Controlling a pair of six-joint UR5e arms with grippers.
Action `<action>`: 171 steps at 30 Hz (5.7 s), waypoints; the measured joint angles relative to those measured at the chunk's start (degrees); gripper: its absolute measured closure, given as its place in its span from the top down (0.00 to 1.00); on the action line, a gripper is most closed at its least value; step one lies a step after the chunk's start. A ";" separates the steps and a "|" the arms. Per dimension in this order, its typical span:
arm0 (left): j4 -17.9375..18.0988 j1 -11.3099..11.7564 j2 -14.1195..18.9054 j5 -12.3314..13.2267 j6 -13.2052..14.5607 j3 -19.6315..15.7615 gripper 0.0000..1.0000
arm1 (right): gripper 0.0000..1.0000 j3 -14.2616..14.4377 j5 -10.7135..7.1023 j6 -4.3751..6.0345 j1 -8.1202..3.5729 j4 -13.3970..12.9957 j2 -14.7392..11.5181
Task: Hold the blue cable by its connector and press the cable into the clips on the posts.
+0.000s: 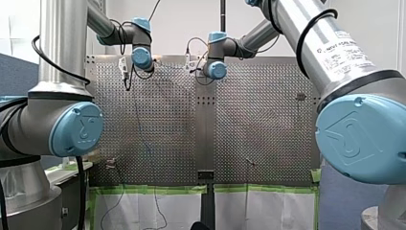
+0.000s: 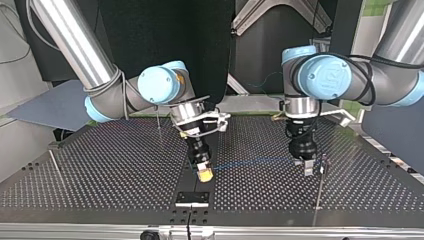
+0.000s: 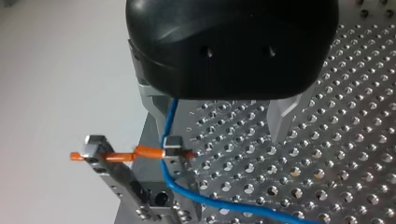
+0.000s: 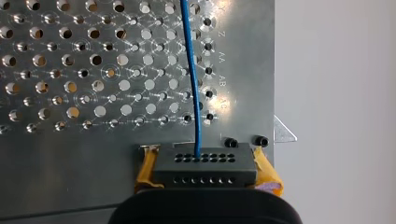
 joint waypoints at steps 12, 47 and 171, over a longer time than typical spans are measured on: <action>-0.34 -0.35 -0.01 -2.88 0.08 -0.25 1.00 | 0.00 -0.01 0.00 0.00 0.11 0.09 0.02; 3.83 -2.36 0.00 0.48 0.26 -0.13 0.00 | 0.00 -0.01 0.00 -0.05 0.50 0.41 0.00; 42.20 -21.86 -37.71 -4.05 1.05 -9.28 0.00 | 0.00 42.45 12.20 4.79 -7.11 -26.33 11.03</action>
